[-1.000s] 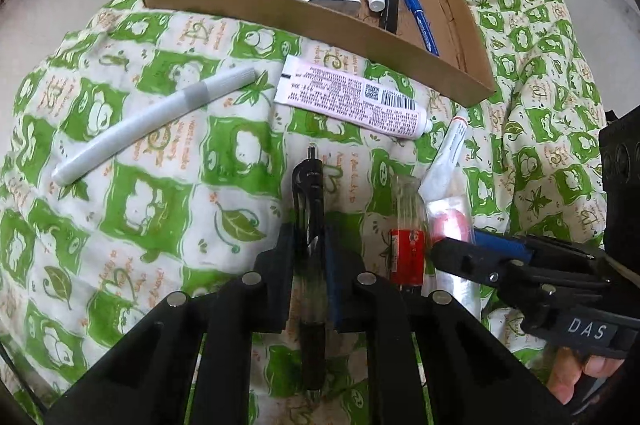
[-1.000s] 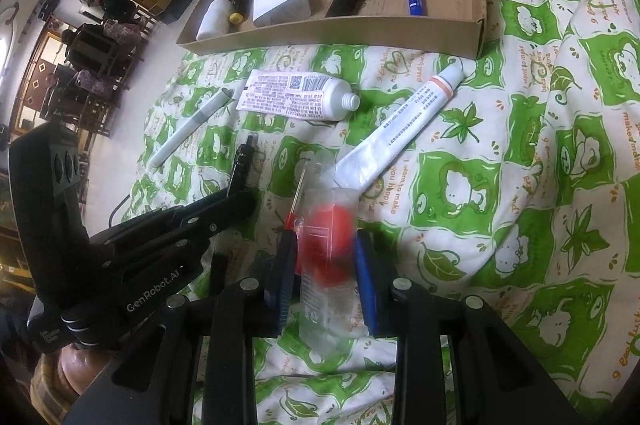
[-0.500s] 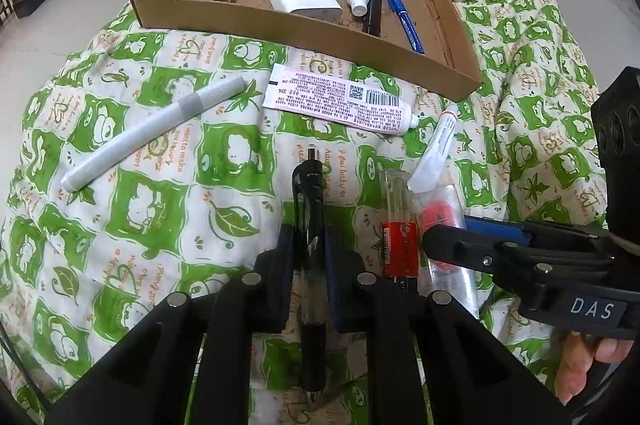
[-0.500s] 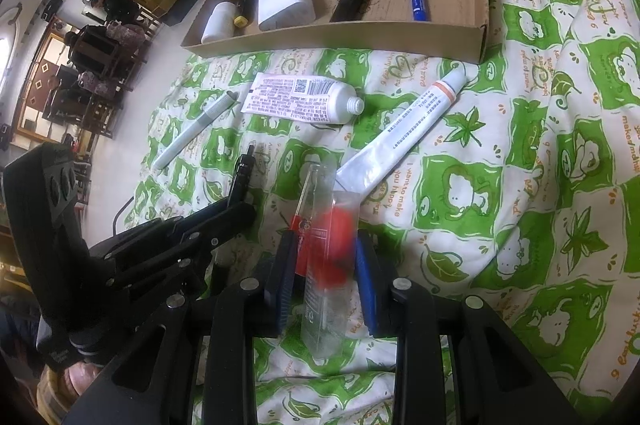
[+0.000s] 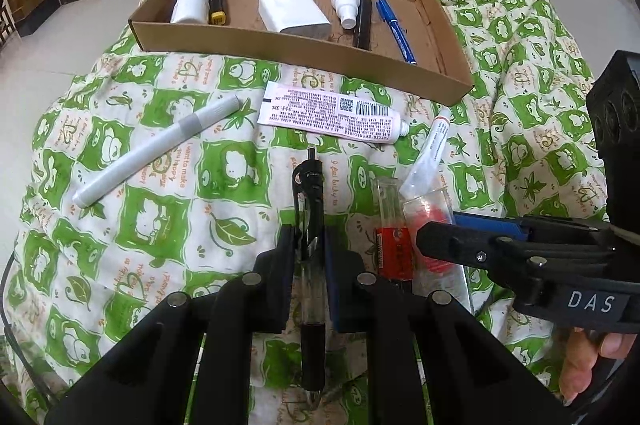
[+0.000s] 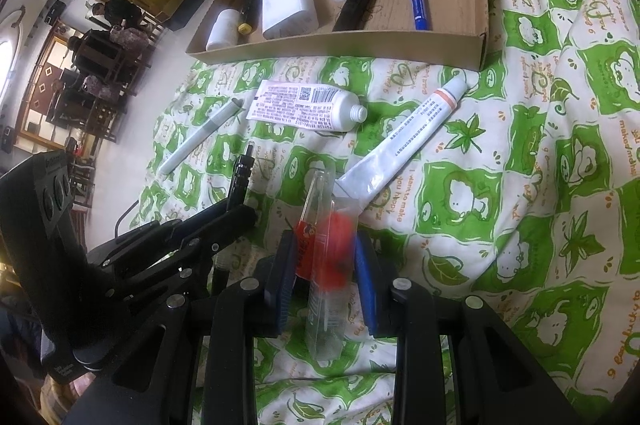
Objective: Organize rigid objects
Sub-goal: 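Lift the black pen with left tool while right tool lifts the clear bottle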
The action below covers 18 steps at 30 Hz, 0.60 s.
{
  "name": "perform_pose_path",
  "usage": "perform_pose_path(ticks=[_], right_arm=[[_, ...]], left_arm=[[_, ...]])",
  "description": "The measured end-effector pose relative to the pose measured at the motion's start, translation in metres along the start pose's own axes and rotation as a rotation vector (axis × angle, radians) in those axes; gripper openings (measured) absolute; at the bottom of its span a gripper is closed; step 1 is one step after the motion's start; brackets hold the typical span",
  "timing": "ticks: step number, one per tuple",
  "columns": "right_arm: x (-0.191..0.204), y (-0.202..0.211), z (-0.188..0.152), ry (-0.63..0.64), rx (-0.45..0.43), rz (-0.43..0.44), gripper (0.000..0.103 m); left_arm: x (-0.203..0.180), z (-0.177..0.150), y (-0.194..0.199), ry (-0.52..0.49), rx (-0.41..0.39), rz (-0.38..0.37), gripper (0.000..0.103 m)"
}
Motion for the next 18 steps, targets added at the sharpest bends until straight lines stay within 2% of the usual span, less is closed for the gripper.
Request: perform_pose_path(ticks=[18], right_arm=[[0.000,0.005,0.000,-0.001,-0.013,0.019,0.026]], left_arm=[[0.008,0.003,0.019,0.041,-0.057,-0.052,0.012]])
Point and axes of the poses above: each gripper's, at about its wrist camera, not at the fingertips, and y roughly against the way its jaws point, x to its left, z to its top, the point moved 1 cm from there along -y, roughly the way its jaws point, and after that the axes turned 7 degrees about -z, right-handed, at the moved point
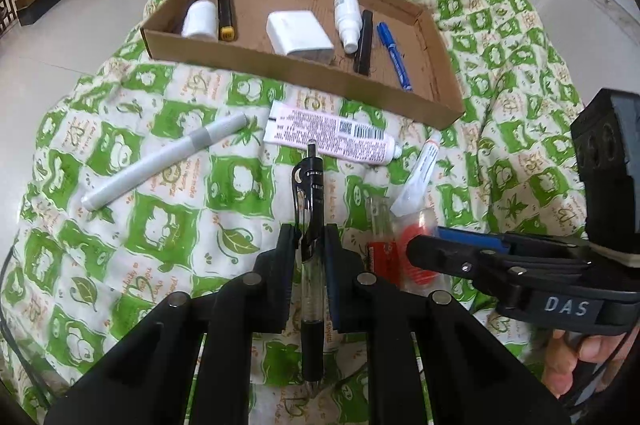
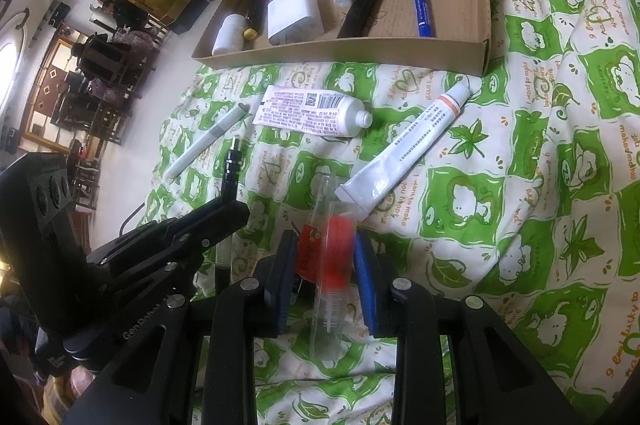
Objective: Organize rigid objects
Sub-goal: 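Lift the black pen with left tool while right tool lifts the clear bottle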
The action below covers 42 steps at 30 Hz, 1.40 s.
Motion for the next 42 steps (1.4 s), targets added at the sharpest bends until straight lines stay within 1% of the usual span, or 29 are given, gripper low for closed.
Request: perform_pose_path(ticks=[7,12,17,18,19,22,23,24,27,36,42], right_arm=[[0.002,0.005,-0.001,0.008,-0.025,0.008,0.026],[0.003,0.008,-0.002,0.013,-0.042,0.004,0.026],[0.005,0.016,-0.003,0.030,-0.077,-0.008,0.026],[0.006,0.018,-0.003,0.036,-0.087,-0.013,0.022],[0.007,0.019,-0.003,0.042,-0.092,-0.015,0.020],[0.008,0.021,-0.002,0.050,-0.101,-0.022,0.020],[0.008,0.022,-0.002,0.056,-0.104,-0.025,0.016],[0.009,0.022,-0.002,0.065,-0.104,-0.027,0.008],[0.014,0.022,-0.004,0.092,-0.111,-0.039,0.004],[0.017,0.023,-0.003,0.105,-0.124,-0.015,0.001],[0.015,0.035,0.000,0.088,-0.164,0.059,0.001]], left_arm=[[0.004,0.005,0.039,0.025,-0.099,-0.031,0.012],[0.014,0.008,0.070,0.069,-0.172,-0.056,0.012],[0.023,0.008,0.086,0.096,-0.206,-0.056,0.012],[0.025,0.008,0.089,0.102,-0.211,-0.057,0.012],[0.026,0.008,0.092,0.107,-0.216,-0.056,0.012],[0.025,0.008,0.098,0.107,-0.226,-0.051,0.012],[0.024,0.009,0.099,0.105,-0.230,-0.051,0.012],[0.023,0.010,0.101,0.102,-0.234,-0.052,0.012],[0.021,0.012,0.100,0.093,-0.236,-0.056,0.012],[0.020,0.008,0.086,0.079,-0.210,-0.071,0.012],[0.027,0.010,0.069,0.087,-0.175,-0.075,0.012]])
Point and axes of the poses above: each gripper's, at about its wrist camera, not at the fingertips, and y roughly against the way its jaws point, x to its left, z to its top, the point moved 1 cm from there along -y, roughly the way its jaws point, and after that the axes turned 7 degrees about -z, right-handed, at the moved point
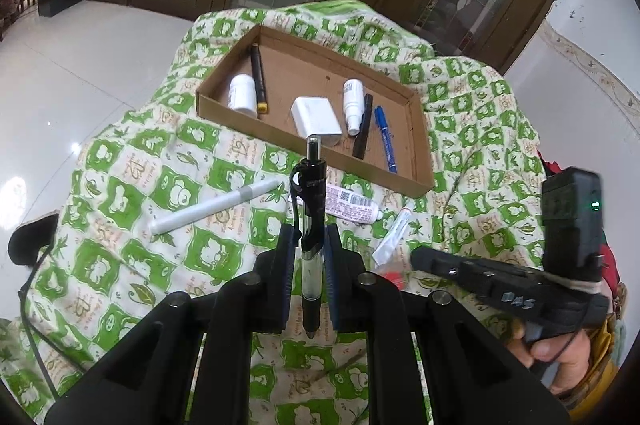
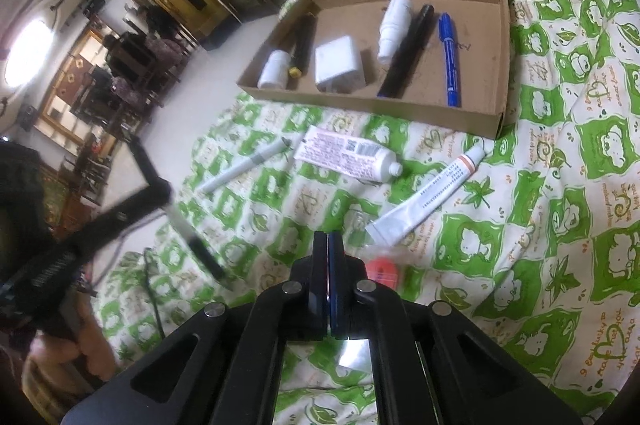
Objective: Organize rigid objects
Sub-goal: 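Lift the black pen with left tool while right tool lifts the clear bottle, then carry the black pen with left tool while right tool carries the clear bottle into the tray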
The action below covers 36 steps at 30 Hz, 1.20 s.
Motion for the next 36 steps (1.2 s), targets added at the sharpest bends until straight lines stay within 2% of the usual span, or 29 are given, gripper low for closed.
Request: perform_pose_path(ticks=[10,14,16,18,19,26,30,31,33,36], right_arm=[[-0.007,0.003,0.010,-0.045,-0.010,0.055,0.001],[-0.006,-0.015,0.007,-0.026,0.106,0.043,0.003],[0.001,-0.023,0.003,0.004,0.145,0.025,0.016],[0.006,-0.030,-0.002,0.009,0.176,0.022,0.044],[0.005,-0.031,-0.004,0.008,0.181,0.018,0.045],[-0.017,-0.029,-0.003,-0.073,0.174,-0.114,0.045],[-0.005,-0.060,-0.016,0.015,0.299,-0.195,0.045],[-0.002,-0.064,-0.019,0.035,0.307,-0.214,0.043],[0.005,-0.063,-0.019,0.076,0.285,-0.233,0.025],[0.012,-0.057,-0.017,0.086,0.240,-0.191,0.025]], left_arm=[[0.009,0.012,-0.018,0.015,0.020,-0.012,0.012],[0.015,0.012,-0.021,0.035,0.015,-0.025,0.012],[0.018,0.011,-0.022,0.043,0.017,-0.031,0.012],[0.020,0.010,-0.023,0.045,0.018,-0.032,0.012],[0.021,0.009,-0.024,0.051,0.019,-0.037,0.012],[0.024,0.008,-0.026,0.060,0.021,-0.042,0.012],[0.024,0.008,-0.028,0.065,0.028,-0.045,0.012],[0.024,0.008,-0.028,0.063,0.028,-0.045,0.012],[0.023,0.009,-0.027,0.059,0.028,-0.043,0.012],[0.022,0.012,-0.023,0.058,0.023,-0.038,0.012]])
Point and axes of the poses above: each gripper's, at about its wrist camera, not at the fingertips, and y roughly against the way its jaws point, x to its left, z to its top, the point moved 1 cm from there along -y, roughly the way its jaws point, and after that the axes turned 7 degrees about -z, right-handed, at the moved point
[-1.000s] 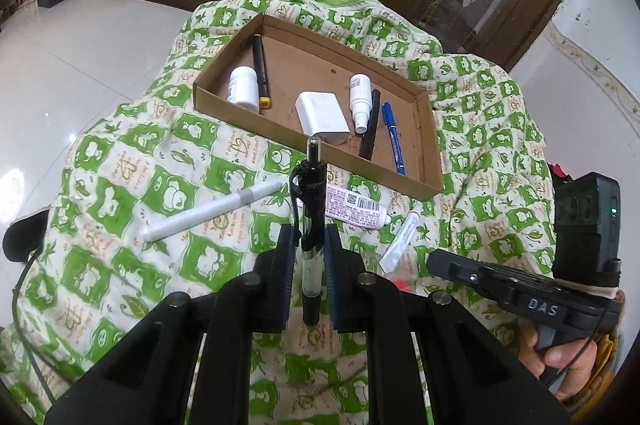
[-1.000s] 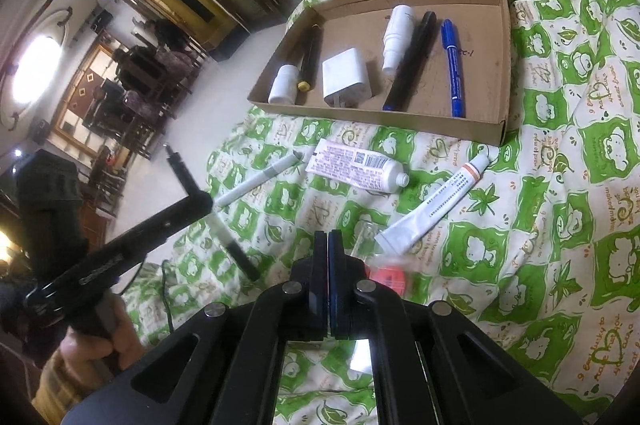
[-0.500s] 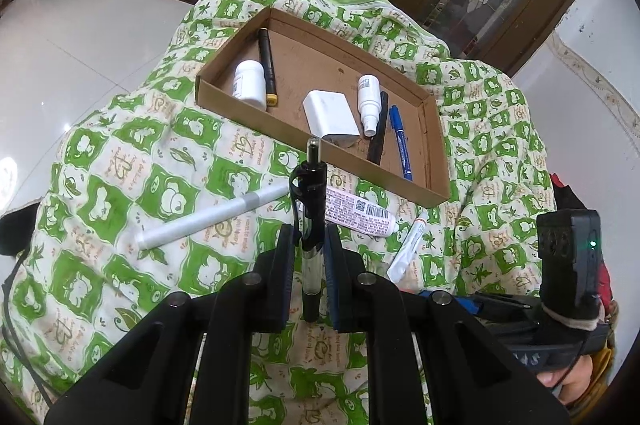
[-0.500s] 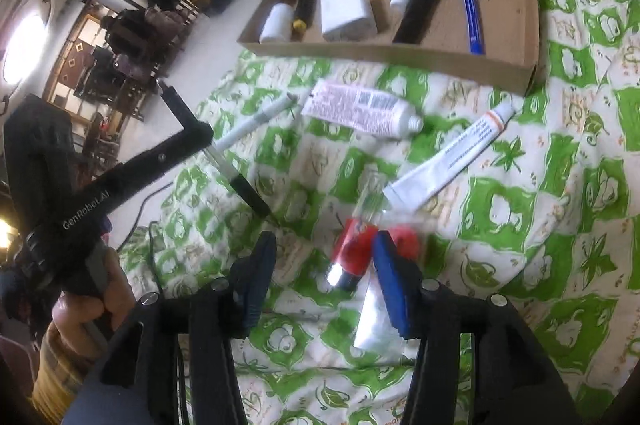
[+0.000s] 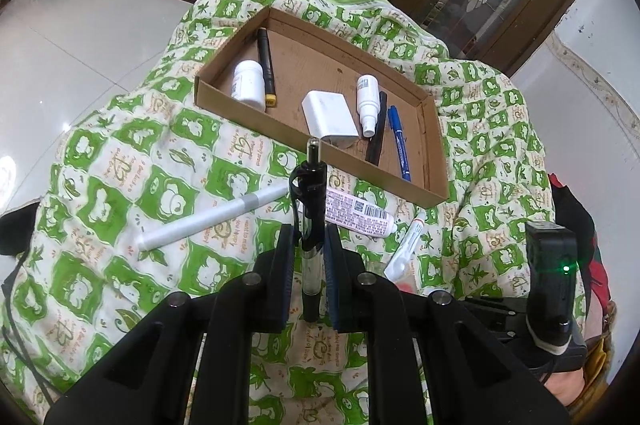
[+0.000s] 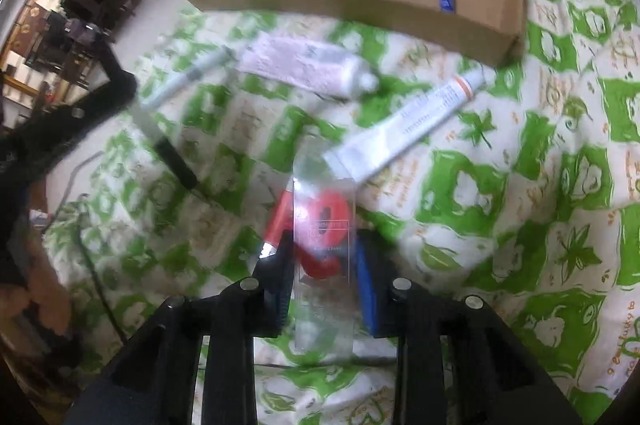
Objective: Organize rigid objects
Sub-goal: 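Carry the black pen with left tool while right tool carries the clear bottle into the tray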
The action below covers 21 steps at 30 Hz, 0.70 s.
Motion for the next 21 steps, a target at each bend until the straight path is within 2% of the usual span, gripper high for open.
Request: perform_pose_path(ticks=[5,12,21], right_arm=[[0.005,0.020,0.000,0.003,-0.083,0.069,0.025],[0.002,0.041,0.007,-0.017,-0.182,0.121,0.025],[-0.024,0.080,0.019,-0.063,-0.307,0.106,0.025]], left_arm=[[-0.003,0.010,0.019,-0.004,-0.037,0.010,0.012],[-0.010,0.021,0.035,-0.022,-0.072,0.013,0.012],[-0.026,0.032,0.034,-0.068,-0.080,0.009,0.012]])
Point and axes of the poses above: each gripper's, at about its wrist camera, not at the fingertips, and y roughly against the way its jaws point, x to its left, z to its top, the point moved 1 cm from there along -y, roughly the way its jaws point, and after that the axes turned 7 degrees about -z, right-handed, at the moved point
